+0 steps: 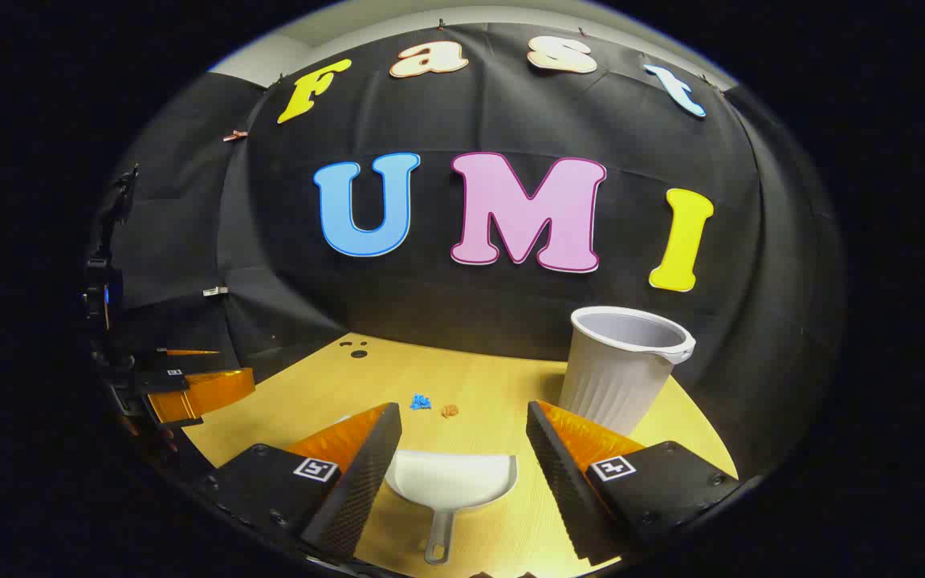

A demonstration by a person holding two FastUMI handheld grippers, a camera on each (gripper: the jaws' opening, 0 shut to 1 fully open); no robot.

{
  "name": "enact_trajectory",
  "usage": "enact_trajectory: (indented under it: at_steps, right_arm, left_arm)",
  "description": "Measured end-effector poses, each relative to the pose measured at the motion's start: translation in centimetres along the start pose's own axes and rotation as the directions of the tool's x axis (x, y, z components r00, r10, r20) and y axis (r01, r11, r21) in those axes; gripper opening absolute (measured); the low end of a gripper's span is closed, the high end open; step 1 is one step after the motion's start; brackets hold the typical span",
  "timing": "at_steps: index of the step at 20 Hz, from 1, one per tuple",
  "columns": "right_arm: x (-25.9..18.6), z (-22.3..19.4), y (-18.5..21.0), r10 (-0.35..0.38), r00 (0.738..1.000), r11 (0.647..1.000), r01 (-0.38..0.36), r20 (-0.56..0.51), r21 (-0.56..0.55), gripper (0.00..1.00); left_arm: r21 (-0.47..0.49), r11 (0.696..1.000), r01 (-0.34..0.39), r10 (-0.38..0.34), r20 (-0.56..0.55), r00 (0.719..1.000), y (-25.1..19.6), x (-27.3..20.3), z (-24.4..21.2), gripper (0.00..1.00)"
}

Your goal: Pick up the small broom and dustpan from the desktop, sweep the trash into the dustpan with the broom, and then empty the trash into the garbage bin.

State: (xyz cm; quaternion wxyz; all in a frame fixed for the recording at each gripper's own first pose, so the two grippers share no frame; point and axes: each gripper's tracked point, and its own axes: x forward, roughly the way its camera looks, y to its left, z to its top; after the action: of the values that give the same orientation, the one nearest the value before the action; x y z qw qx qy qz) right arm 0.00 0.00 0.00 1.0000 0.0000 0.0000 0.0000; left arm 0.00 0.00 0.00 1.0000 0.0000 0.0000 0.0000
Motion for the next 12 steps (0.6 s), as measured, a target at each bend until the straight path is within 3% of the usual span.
enact_trajectory:
  at_steps: [12]
  right_arm:
    - [0.4, -1.9, -0.7, -0.010, 0.998, 1.000, 0.011, -0.070, 0.021, 0.98]
  left_arm:
    - [-0.048, 0.999, -0.002, -0.001, -0.069, 0.998, 0.0, 0.8, -2.2, 0.96]
